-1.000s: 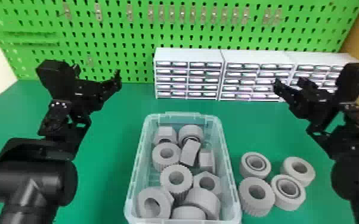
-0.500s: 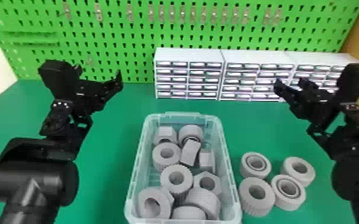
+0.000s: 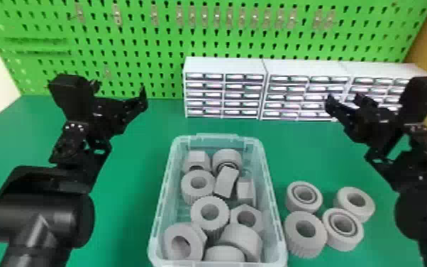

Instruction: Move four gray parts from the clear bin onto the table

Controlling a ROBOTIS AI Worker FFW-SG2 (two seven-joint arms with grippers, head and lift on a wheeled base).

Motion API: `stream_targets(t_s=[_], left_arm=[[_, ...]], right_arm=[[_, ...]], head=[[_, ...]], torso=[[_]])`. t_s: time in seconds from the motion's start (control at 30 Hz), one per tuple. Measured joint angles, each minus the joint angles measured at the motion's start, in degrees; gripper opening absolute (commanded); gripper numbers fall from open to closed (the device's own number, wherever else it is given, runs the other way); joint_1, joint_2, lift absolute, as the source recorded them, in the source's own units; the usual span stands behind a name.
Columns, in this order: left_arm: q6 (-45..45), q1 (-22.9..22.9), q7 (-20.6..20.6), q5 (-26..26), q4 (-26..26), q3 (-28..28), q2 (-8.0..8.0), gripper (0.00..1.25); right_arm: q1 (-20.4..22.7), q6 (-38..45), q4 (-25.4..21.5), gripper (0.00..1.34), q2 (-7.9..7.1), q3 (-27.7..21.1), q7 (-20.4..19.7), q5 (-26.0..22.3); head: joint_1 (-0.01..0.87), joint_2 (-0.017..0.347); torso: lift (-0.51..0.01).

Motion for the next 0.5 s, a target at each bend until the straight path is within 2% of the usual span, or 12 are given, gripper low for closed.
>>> stream_targets(t_s=[0.5], left_arm=[[0.37, -0.70, 1.46, -0.49, 0.05, -2.08, -0.09, 1.12]], right_arm=[[-0.28, 0.00, 0.00, 0.83, 0.15, 0.15, 0.00, -0.05]], head=[[0.678, 0.034]], torso=[[-0.050]])
